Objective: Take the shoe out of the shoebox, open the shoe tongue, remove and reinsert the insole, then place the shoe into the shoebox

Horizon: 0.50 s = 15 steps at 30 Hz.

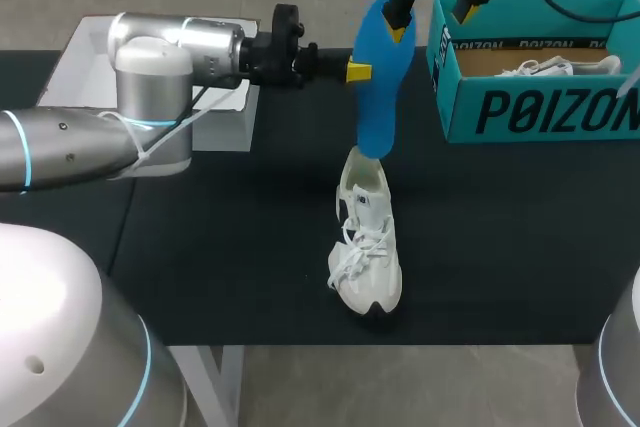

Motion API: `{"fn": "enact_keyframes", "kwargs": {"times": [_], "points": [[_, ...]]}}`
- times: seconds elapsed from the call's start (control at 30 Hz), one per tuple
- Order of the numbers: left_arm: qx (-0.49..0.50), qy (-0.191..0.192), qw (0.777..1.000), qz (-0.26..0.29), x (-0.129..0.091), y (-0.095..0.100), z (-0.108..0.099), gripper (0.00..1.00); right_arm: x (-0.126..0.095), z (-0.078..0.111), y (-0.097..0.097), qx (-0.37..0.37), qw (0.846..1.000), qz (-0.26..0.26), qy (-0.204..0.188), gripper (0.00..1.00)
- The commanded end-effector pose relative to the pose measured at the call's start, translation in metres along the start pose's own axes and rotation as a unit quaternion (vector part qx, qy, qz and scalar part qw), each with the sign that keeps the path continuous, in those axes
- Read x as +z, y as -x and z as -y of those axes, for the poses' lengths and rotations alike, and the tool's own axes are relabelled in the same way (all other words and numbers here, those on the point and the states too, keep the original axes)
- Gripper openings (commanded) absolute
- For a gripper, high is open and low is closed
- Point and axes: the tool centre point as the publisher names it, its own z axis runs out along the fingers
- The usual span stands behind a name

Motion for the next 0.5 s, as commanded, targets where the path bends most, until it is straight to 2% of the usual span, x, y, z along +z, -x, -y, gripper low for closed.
{"fn": "enact_keyframes", "kwargs": {"times": [0.03, 0.4, 0.47, 0.5], "points": [[0.0, 0.002, 1.0, 0.001, 0.0003, -0.0008, 0.0003, 0.0, 0.0006, -0.0003, 0.0006, 0.0, 1.0, -0.001, 0.0, 1.0], [0.0, 0.002, 1.0, 0.001, 0.0003, -0.0008, 0.0003, 0.0, 0.0006, -0.0003, 0.0006, 0.0, 1.0, -0.001, 0.0, 1.0], [0.074, -0.014, 0.997, 0.002, -0.0018, 0.0037, 0.0037, 0.0, 0.0006, -0.0003, 0.0006, 0.0, 1.0, -0.001, 0.0, 1.0], [0.106, -0.008, 0.994, 0.0, -0.0049, 0.0046, 0.0056, 0.0, 0.0006, -0.0003, 0.0006, 0.0, 1.0, -0.001, 0.0, 1.0]]}}
